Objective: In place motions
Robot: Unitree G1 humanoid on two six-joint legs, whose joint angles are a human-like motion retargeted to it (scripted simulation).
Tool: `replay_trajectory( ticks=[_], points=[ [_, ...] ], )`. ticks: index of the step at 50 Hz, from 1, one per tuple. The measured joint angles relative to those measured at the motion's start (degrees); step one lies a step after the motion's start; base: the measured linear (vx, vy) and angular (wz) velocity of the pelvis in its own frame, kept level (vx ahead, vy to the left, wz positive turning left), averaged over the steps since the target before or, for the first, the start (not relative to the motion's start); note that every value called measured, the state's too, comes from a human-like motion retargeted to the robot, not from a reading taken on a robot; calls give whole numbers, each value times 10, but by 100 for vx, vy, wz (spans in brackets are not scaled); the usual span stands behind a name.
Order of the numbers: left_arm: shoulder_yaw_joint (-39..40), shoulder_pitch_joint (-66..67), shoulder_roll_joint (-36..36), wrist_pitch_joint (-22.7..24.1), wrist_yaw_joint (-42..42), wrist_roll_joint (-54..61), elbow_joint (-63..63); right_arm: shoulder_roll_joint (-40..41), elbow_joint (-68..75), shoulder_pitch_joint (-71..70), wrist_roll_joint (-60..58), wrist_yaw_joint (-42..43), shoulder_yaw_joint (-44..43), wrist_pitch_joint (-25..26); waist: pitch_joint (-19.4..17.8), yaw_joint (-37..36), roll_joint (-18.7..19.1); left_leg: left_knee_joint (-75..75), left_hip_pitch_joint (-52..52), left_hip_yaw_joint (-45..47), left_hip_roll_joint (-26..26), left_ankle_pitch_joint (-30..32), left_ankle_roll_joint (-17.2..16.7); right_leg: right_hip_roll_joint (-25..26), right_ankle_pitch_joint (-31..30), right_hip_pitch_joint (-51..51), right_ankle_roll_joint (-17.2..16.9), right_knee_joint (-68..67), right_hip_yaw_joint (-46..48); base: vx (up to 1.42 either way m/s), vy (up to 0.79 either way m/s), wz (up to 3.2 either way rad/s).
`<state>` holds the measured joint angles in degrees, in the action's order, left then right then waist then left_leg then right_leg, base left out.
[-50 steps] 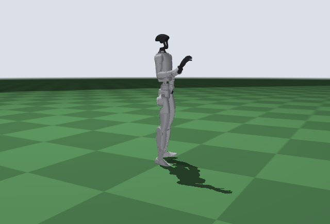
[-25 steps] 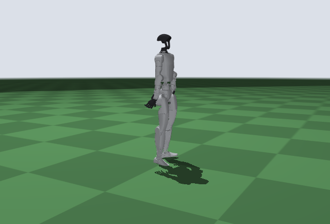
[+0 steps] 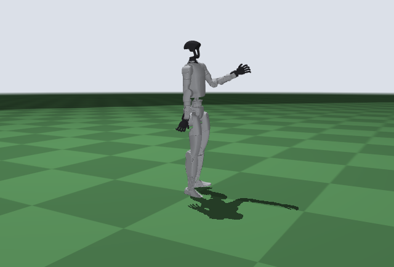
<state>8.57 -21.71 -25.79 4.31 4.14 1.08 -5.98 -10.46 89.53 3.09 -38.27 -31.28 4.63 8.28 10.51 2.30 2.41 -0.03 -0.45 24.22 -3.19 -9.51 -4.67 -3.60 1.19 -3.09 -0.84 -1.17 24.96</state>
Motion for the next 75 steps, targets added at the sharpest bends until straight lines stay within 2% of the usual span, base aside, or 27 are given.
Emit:
replay_trajectory(
  ticks=[5, 8, 10, 14, 17, 18, 20, 22, 24, 26, 28, 30, 33, 35, 38, 40, 43, 46, 48, 51, 55, 57, 63, 65, 68, 70, 75],
  points=[
    [10, -101, -73, 97, -355, -139, 72, 0, -5, -3, -26, 7, 7, 6, 9, 17, 7, 1, -3, -13, 1, 2, 1, -2, -1, -1, 0, 0, 11, 1, 1, 13],
    [6, -155, -92, 87, -467, -210, 77, -4, 0, -4, -24, 0, 4, 7, 13, 19, 12, 1, -2, -13, 0, 3, 2, -1, -1, -1, -1, 0, 11, 3, 6, 0],
    [0, -189, -90, 26, -406, -199, 60, -7, 5, -5, -20, -5, 3, 7, 15, 17, 16, 1, -1, -10, -1, 3, 2, 0, -1, -1, -1, 0, 8, 2, 6, -15],
    [-10, -242, -78, -164, -129, -123, -12, -13, 13, -7, -10, -10, -2, 7, 18, 8, 20, 1, 2, -1, -2, 4, 2, 1, 0, -1, -1, -1, -2, 0, 3, -16],
    [-24, -244, -82, -237, 3, -64, -35, -15, 12, -6, -9, -11, -8, 8, 19, 4, 22, 1, 3, 2, -3, 5, 2, 1, -1, -2, -1, -2, -5, 0, 0, 0],
    [-26, -238, -83, -229, 10, -48, -30, -15, 11, -4, -9, -10, -10, 8, 18, 4, 23, 1, 3, 2, -3, 5, 2, 2, -1, -2, -1, -1, -6, 0, 0, 0],
    [-26, -217, -85, -141, -29, -17, -11, -14, 9, -4, -8, -8, -14, 8, 17, 3, 23, 0, 4, 4, -3, 6, 2, 2, -1, -4, -1, -2, -9, 0, 0, 0],
    [-23, -188, -91, 13, -145, -48, 10, -13, 12, -5, -3, -3, -16, 9, 14, 1, 22, -1, 4, 7, -2, 6, 2, 2, -1, -5, 0, -2, -12, 0, 0, 0],
    [-14, -156, -95, 133, -332, -142, 33, -10, 17, -7, 3, -2, -20, 10, 11, -1, 19, -1, 6, 8, 0, 7, 2, 2, -1, -4, 0, -2, -13, 0, 0, 0],
    [-5, -119, -94, 182, -538, -260, 54, -8, 19, -8, 9, -2, -24, 13, 9, -3, 17, -2, 7, 8, 1, 8, 2, 1, -1, -3, 0, -2, -13, 0, 0, 0],
    [-1, -76, -88, 192, -629, -351, 64, -7, 19, -7, 11, 0, -28, 16, 8, -4, 15, -2, 7, 5, 1, 8, 2, -1, -1, -4, 0, -2, -11, 0, 0, 0],
    [-13, -31, -65, 201, -612, -378, 52, -7, 17, -8, 8, 2, -26, 16, 6, 0, 16, -2, 7, 0, 2, 10, 2, -3, -2, -3, -1, -3, -7, 0, 0, 9],
    [-64, 30, 9, 192, -496, -285, -17, -7, 17, -9, -1, 3, -19, 15, 6, 5, 16, -3, 7, -5, 2, 11, 3, -6, -3, -3, -3, -3, -2, 0, 0, 0],
    [-94, 69, 69, 108, -361, -199, -60, -7, 17, -10, -5, 3, -20, 18, 5, 4, 16, -3, 7, -8, 2, 12, 4, -7, -3, -2, -4, -4, 0, 0, 0, 0],
    [-94, 103, 117, -111, -162, -54, -109, -5, 13, -9, 0, 5, -22, 22, -3, 4, 15, -2, 10, -11, 2, 14, 4, -9, -3, 4, -7, -4, 4, 0, 0, 0],
    [-95, 110, 130, -156, -51, 22, -107, -3, 9, -8, 4, 10, -19, 19, -8, 4, 11, -1, 10, -13, 2, 16, 4, -11, -3, 7, -8, -3, 7, 0, 0, 0],
    [-83, 102, 125, -42, -26, 123, -78, -3, 6, -4, 0, 15, -16, 13, -10, -3, 7, -1, 8, -12, 2, 19, 4, -12, -2, 8, -9, -3, 9, 0, 0, 0],
    [-60, 87, 88, 118, -160, 101, -45, -5, 9, -2, 3, 15, -15, 12, -5, -8, 6, -1, 3, -13, 1, 21, 3, -12, -1, 5, -10, -4, 11, 0, 0, 0],
    [-35, 80, 53, 170, -290, 15, -18, -5, 13, -4, 5, 11, -14, 15, -3, -8, 7, -1, 1, -16, 1, 22, 3, -12, -1, 3, -10, -4, 14, 0, 0, 0],
    [3, 70, 19, 175, -419, -89, 19, -6, 14, -5, 6, 10, -11, 20, -3, -5, 9, 0, -1, -21, 1, 24, 4, -12, -2, 4, -10, -3, 19, 0, 0, 0],
    [31, 48, 21, 173, -438, -35, 24, -4, 11, -4, -4, 18, -3, 21, -1, -2, 8, 0, 0, -28, 3, 26, 5, -13, -2, 7, -9, -1, 25, 0, 0, 0],
    [39, 25, 46, 123, -394, 70, -6, -3, 10, -2, -11, 19, -1, 21, 3, -2, 7, 0, 0, -30, 4, 27, 5, -14, -2, 8, -9, -1, 28, 0, 0, 0],
    [87, -46, 97, -122, -173, 405, -150, -4, 11, -4, -19, 12, -1, 23, 9, 0, 8, 1, -1, -34, 6, 30, 7, -14, -2, 10, -8, 0, 33, 0, 0, 0],
    [89, -43, 93, -148, -83, 461, -151, -4, 8, -7, -24, 6, -2, 24, 7, 5, 9, 1, -1, -36, 5, 31, 7, -14, -2, 10, -8, 0, 34, 0, 0, 0],
    [77, -28, 79, -78, -115, 412, -115, -6, 5, -7, -26, 9, 2, 22, 5, 9, 13, 0, 0, -32, 4, 31, 7, -13, -4, 7, -8, 0, 29, 6, 0, -16],
    [59, -14, 58, -18, -180, 309, -79, -7, 8, -8, -21, 14, 6, 19, 4, 5, 12, 0, 0, -24, 4, 30, 7, -11, -3, 5, -8, -1, 20, -1, -2, -37],
    [4, -20, -9, 58, -305, 3, 32, -5, 13, -8, -4, 9, -1, 21, -2, -11, 7, 0, 2, -10, 1, 31, 6, -12, -1, 4, -11, -5, 6, -2, -3, -20]
  ],
)
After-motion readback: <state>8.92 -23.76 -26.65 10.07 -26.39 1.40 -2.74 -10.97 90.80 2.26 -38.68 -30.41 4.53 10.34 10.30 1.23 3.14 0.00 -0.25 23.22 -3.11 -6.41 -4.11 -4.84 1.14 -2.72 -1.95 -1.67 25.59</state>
